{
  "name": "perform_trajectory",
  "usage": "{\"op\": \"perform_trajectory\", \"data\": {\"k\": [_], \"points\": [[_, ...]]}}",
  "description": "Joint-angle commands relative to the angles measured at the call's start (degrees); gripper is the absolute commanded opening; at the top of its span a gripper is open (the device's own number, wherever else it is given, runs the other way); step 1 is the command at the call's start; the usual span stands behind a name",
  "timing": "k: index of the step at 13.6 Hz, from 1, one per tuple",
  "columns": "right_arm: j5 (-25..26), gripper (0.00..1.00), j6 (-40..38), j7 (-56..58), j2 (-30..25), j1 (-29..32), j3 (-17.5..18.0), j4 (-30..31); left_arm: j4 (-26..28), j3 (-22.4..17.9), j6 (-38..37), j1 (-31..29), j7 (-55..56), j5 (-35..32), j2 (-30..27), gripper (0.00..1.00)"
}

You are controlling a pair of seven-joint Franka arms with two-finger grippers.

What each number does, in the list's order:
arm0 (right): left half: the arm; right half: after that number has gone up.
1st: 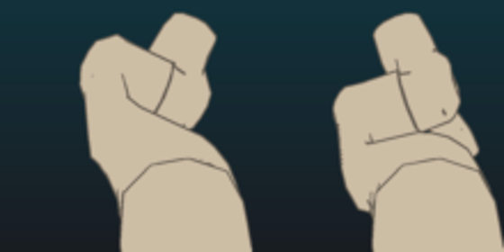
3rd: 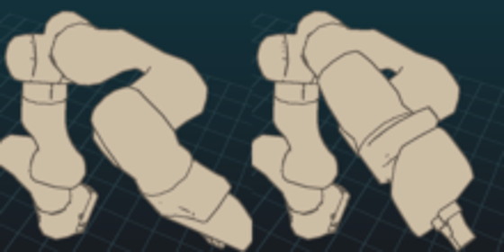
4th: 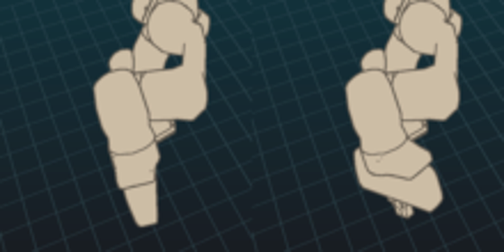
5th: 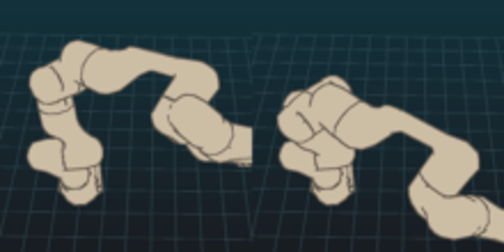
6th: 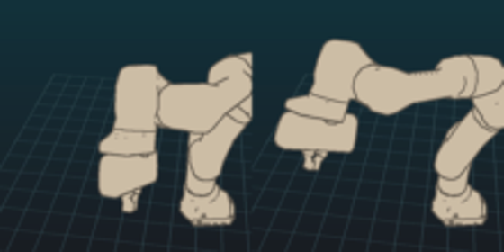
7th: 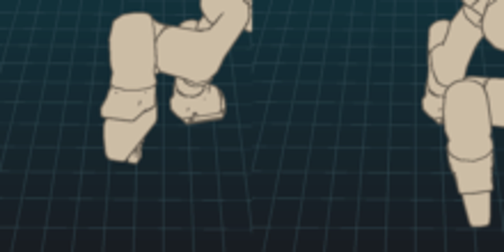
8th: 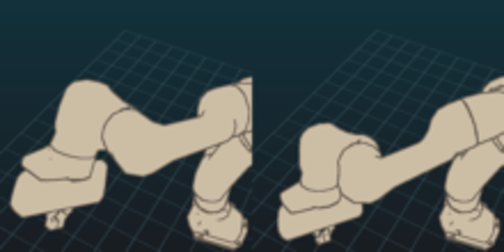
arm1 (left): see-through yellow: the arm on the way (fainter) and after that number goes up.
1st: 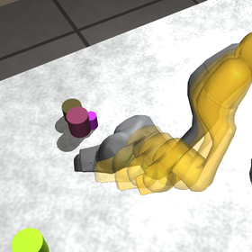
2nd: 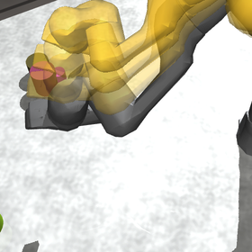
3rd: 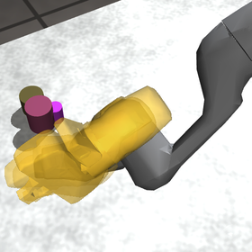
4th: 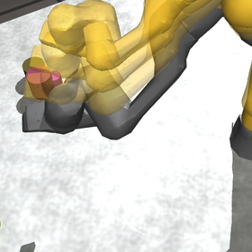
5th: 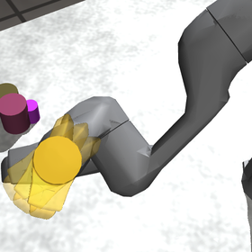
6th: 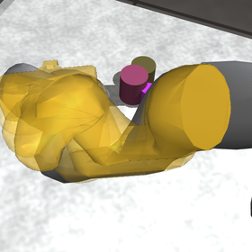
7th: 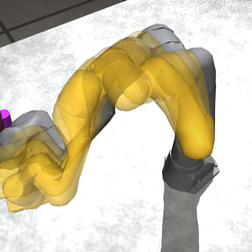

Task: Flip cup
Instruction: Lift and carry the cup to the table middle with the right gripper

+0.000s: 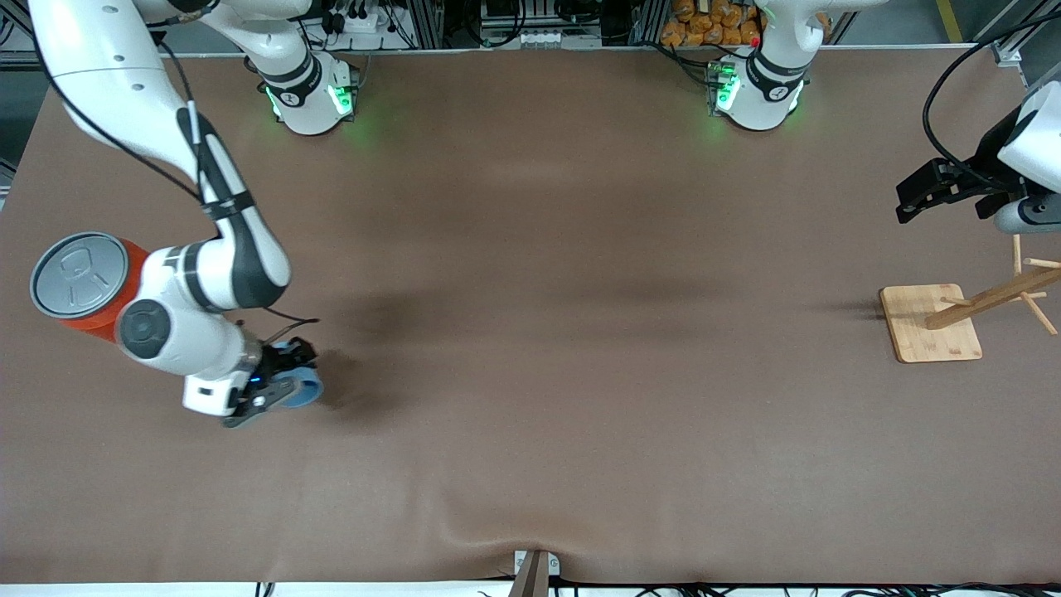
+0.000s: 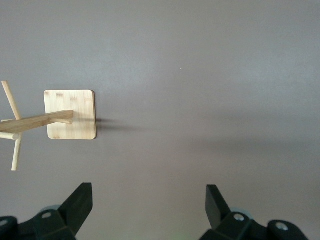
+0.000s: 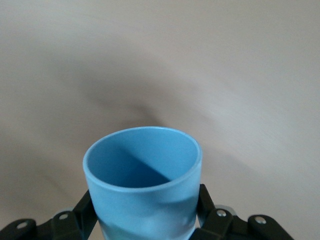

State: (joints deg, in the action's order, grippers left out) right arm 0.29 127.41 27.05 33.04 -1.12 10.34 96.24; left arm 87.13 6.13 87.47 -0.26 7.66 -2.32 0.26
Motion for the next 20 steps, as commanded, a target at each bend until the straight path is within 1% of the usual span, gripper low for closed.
{"op": "perform_trajectory", "data": {"k": [1, 3, 5, 7, 8, 10, 11, 13, 14, 15, 17, 18, 19, 20], "points": [[0.2, 0.59, 0.5, 3.2, -0.9, -3.2, 3.8, 1.1, -0.3, 0.1, 0.2, 0.0, -0.1, -0.2, 0.4, 1.0], [1.0, 0.59, 0.8, 3.1, -0.9, -9.8, 3.7, 1.4, -0.3, 0.1, 0.3, -0.1, -0.1, -0.2, 0.6, 1.0], [4.7, 0.59, 0.1, 3.0, -1.0, -16.1, 3.7, 2.8, -0.3, 0.1, 0.3, -0.1, -0.1, -0.2, 0.6, 1.0], [8.4, 0.59, 0.8, 2.8, -3.0, -22.1, 3.6, 6.1, -0.3, 0.1, 0.3, 0.0, -0.1, -0.2, 0.6, 1.0], [10.1, 0.6, 1.3, 2.7, -2.8, -23.8, 3.6, 6.1, -0.3, 0.1, 0.3, 0.0, -0.1, -0.2, 0.6, 1.0], [12.0, 0.63, 4.6, 2.7, -2.0, -28.3, 3.5, 6.0, 0.0, 0.1, 0.2, 0.0, 0.0, -0.2, 0.6, 1.0], [13.5, 0.63, 5.6, 2.6, -0.9, -30.6, 3.4, 5.6, 0.0, 0.1, 0.1, 0.0, -0.1, -0.2, 0.6, 1.0], [16.9, 0.64, 7.1, 2.2, 0.5, -32.6, 3.3, 5.5, 0.0, 0.1, 0.2, 0.0, -0.1, -0.2, 0.7, 1.0], [17.5, 0.64, 6.7, 2.2, 0.9, -33.1, 3.3, 5.5, 0.0, 0.2, 0.2, 0.0, -0.5, -0.2, 0.9, 1.0], [18.0, 0.64, 6.7, 2.2, 1.8, -33.0, 2.8, 5.3, 0.0, 0.2, 0.1, 0.0, -0.6, -0.1, 1.1, 1.0], [21.6, 0.65, 7.3, 2.2, 3.7, -33.0, 1.8, 4.4, -0.2, 0.4, 0.0, 0.3, -0.6, -0.2, 1.2, 1.0], [22.2, 0.69, 7.9, 2.2, 4.5, -32.6, 1.7, 4.0, -0.4, 0.4, 0.0, 0.3, -0.6, -0.2, 1.5, 1.0], [22.2, 0.83, 8.8, 2.2, 4.7, -32.5, 1.3, 4.0, -0.3, 0.4, -0.1, 0.3, -0.5, -0.1, 1.6, 1.0], [22.2, 1.0, 9.5, 2.2, 4.7, -32.7, 1.0, 4.0, -0.4, 0.4, -0.2, 0.3, -0.5, -0.1, 1.6, 1.0]]}}
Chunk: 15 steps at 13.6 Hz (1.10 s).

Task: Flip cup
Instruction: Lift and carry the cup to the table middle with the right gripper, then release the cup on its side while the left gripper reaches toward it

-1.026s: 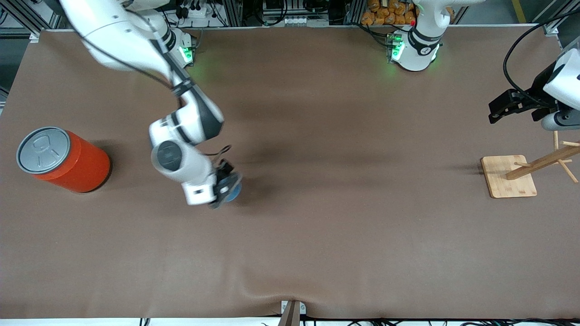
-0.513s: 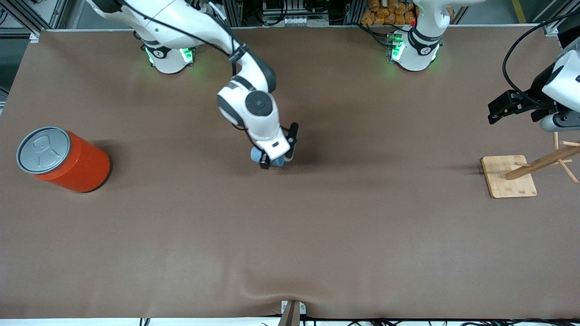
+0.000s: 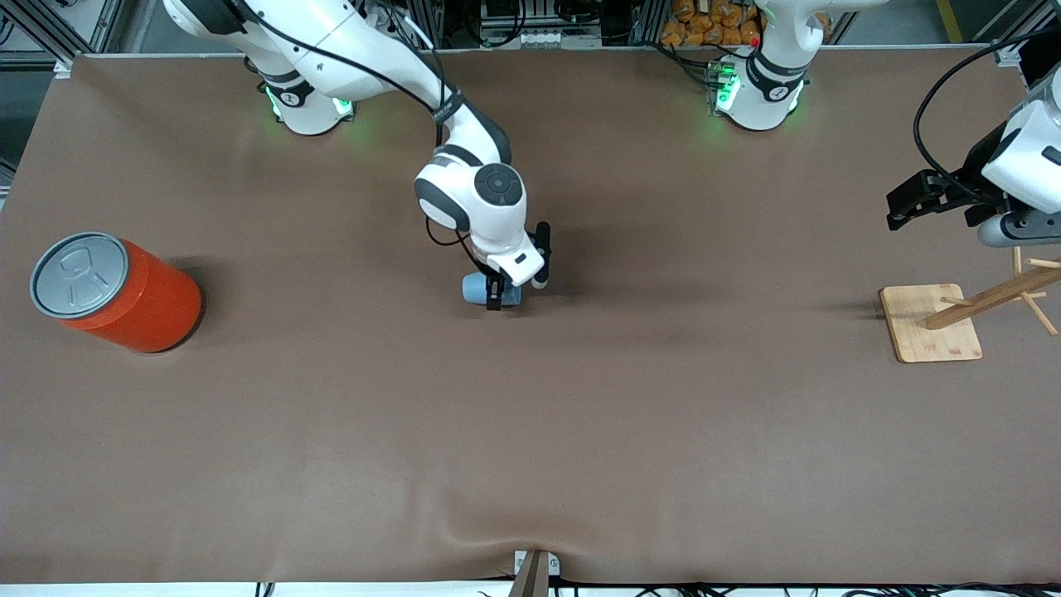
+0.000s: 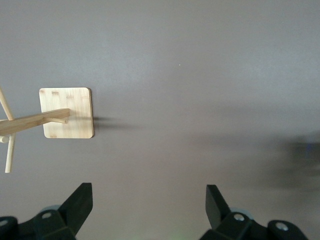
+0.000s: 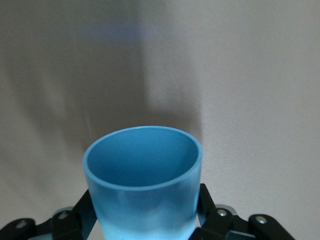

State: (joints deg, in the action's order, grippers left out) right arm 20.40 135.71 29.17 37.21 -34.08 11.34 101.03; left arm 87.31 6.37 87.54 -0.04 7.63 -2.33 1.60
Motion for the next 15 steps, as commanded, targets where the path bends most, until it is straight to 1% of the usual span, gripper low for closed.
{"op": "perform_trajectory", "data": {"k": [1, 3, 4, 7, 8, 9, 10, 11, 13, 14, 15], "points": [[2.1, 1.0, 1.0, 0.2, 0.3, 0.4, 0.0, -0.8, -0.8, 0.1, -0.3, -0.2, -0.5, -0.1, 0.2, 1.0], [1.5, 1.0, 0.1, -0.3, -0.8, 0.1, 0.5, -1.0, -1.0, 0.1, -0.3, -0.2, -0.4, -0.1, 0.2, 1.0], [1.4, 1.0, -2.0, -1.8, -3.0, 0.0, 0.7, -1.0, -0.9, 0.1, -0.3, -0.1, -0.4, -0.1, 0.2, 1.0], [0.9, 1.0, -12.6, -12.6, -9.6, 0.1, 3.9, -1.1, -0.6, 0.2, -1.0, 0.0, -0.3, 0.5, 0.3, 1.0], [-1.0, 1.0, -16.7, -16.9, -12.2, 0.6, 4.3, -1.1, -0.6, 0.4, -2.3, 0.1, -0.4, 0.7, 0.9, 1.0], [-4.0, 1.0, -19.1, -19.1, -14.7, 1.5, 4.2, -1.1, -0.1, 1.4, -2.6, 0.0, 0.0, 1.9, 1.6, 1.0], [-8.1, 1.0, -20.8, -20.2, -16.6, 4.5, 4.0, -1.1, 0.6, 2.2, -2.6, 0.0, 0.5, 4.5, 2.8, 1.0], [-11.9, 1.0, -21.2, -20.6, -17.6, 8.9, 3.8, -1.2, 1.1, 2.2, -2.3, 0.1, 0.7, 7.2, 4.1, 1.0], [-18.5, 1.0, -21.2, -20.6, -17.8, 20.0, 3.6, -2.1, 1.6, 2.4, -1.4, 0.3, 0.7, 14.3, 8.1, 1.0], [-19.8, 1.0, -21.7, -19.9, -18.7, 24.3, 3.5, -2.1, 1.6, 2.4, -0.4, 0.5, 0.6, 17.8, 10.3, 1.0], [-20.0, 1.0, -23.5, -19.2, -21.1, 28.1, 3.4, -1.7, 1.8, 2.5, 1.1, 0.7, 0.6, 20.0, 11.7, 1.0]]}}
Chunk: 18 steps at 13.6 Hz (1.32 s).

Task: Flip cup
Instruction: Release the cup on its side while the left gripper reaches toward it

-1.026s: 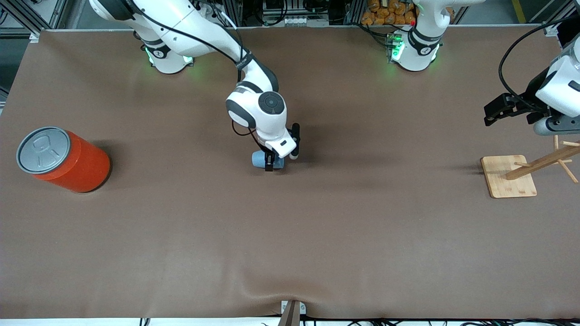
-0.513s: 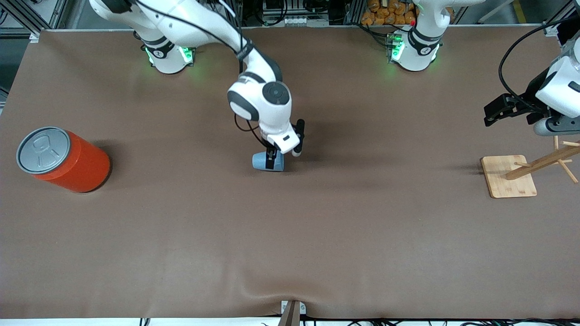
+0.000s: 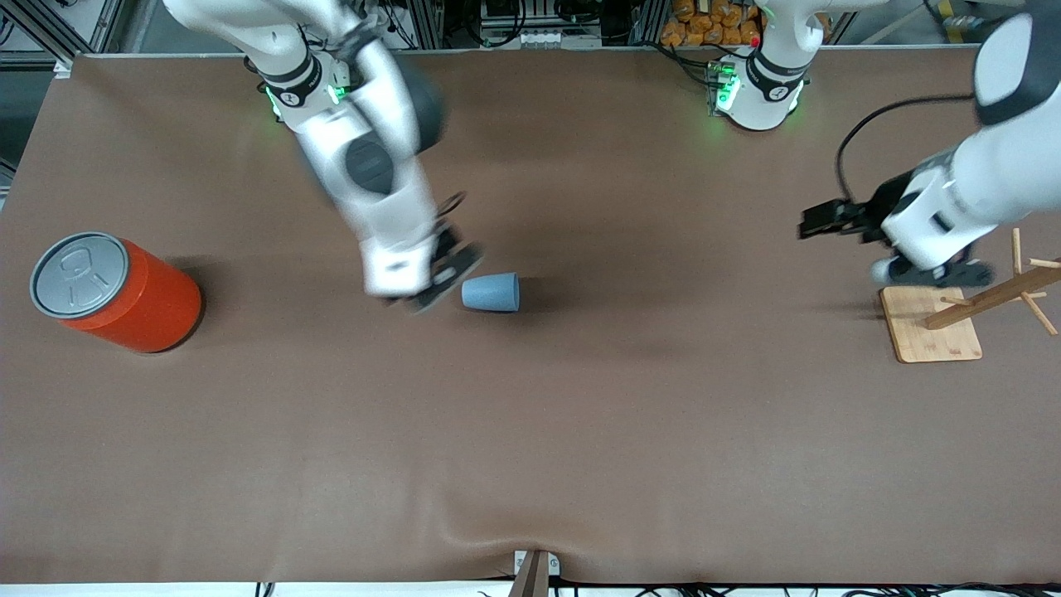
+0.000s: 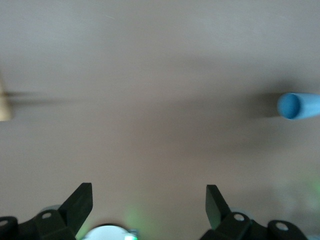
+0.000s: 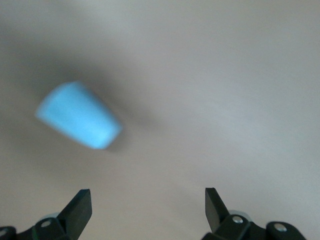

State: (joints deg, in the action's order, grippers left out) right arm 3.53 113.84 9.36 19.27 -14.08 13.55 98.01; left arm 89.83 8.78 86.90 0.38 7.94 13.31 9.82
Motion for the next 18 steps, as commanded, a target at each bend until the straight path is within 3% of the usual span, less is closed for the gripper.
{"op": "perform_trajectory", "data": {"k": [1, 3, 6, 10, 13, 18], "points": [[-3.2, 1.0, -3.8, 1.4, -5.6, 10.7, 1.1, 1.3, -0.1, 0.7, 4.0, 1.1, 0.2, 5.8, 5.2, 1.0], [-3.2, 1.0, -8.1, 0.7, -10.5, 13.5, -0.7, 1.4, 3.9, 2.1, 9.3, 1.5, 0.0, 12.7, 7.4, 1.0], [-3.4, 1.0, -12.3, 1.0, -13.8, 12.8, -10.8, 1.0, 11.6, 4.2, 20.2, 2.5, -2.0, 22.2, 8.6, 1.0], [-5.4, 1.0, -20.9, 1.1, -17.2, 13.7, -17.8, -2.5, 13.0, 7.6, 27.6, 5.0, -5.5, 29.6, 14.9, 1.0], [-5.5, 1.0, -29.6, 0.5, -17.2, 15.9, -17.8, -10.5, 13.7, 7.8, 35.9, 9.1, -8.5, 37.1, 19.2, 1.0], [-5.6, 1.0, -32.6, -2.1, -20.4, 17.6, -17.4, -10.9, 14.1, 7.7, 42.7, 14.6, -22.9, 58.5, 25.6, 1.0]]}}
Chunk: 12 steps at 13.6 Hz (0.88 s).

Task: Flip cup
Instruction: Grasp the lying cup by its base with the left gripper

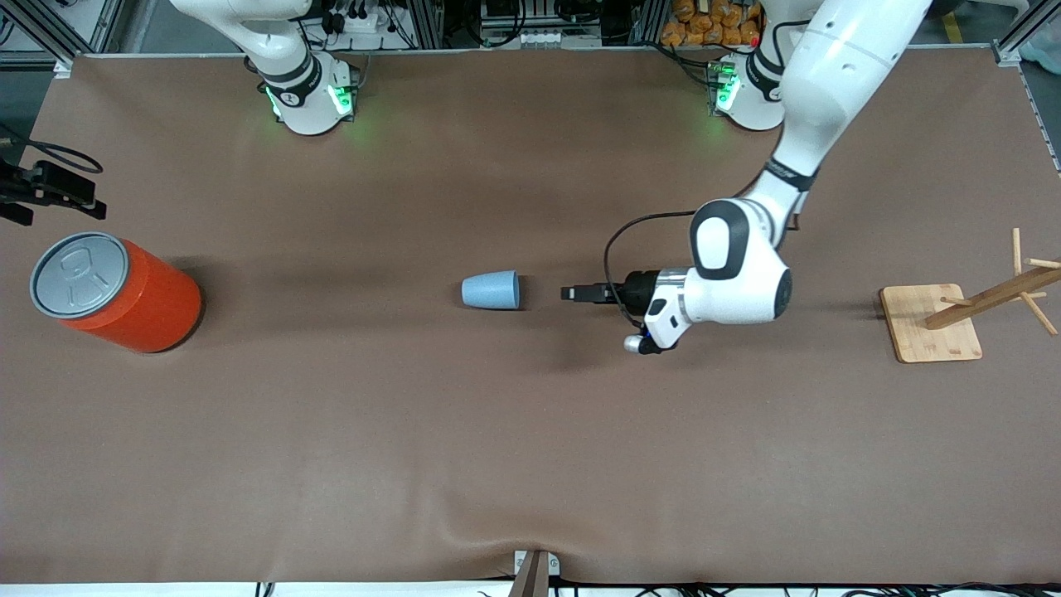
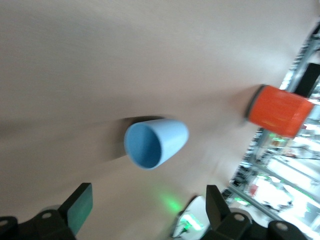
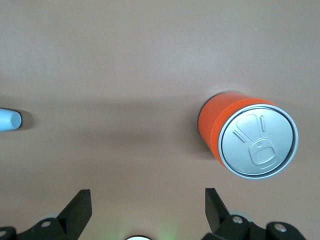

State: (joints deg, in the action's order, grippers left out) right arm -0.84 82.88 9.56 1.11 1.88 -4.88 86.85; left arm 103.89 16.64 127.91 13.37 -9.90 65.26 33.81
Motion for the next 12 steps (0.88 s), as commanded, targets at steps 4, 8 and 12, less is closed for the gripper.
{"op": "perform_trajectory", "data": {"k": [4, 8, 12], "points": [[-0.6, 1.0, -3.0, -5.5, -3.2, 0.7, 2.3, -0.3, 0.4, 0.0, 1.9, 2.2, -12.2, 14.8, 5.3, 1.0], [0.0, 1.0, -3.0, -5.4, -2.8, 0.2, 2.2, -2.3, 0.7, 0.0, 1.9, 4.7, -16.2, 22.5, 6.4, 0.96], [0.1, 1.0, -3.2, -6.1, -2.6, 0.1, 2.2, -3.9, 0.3, 0.0, 1.9, 6.9, -19.3, 27.2, 7.5, 0.86]]}}
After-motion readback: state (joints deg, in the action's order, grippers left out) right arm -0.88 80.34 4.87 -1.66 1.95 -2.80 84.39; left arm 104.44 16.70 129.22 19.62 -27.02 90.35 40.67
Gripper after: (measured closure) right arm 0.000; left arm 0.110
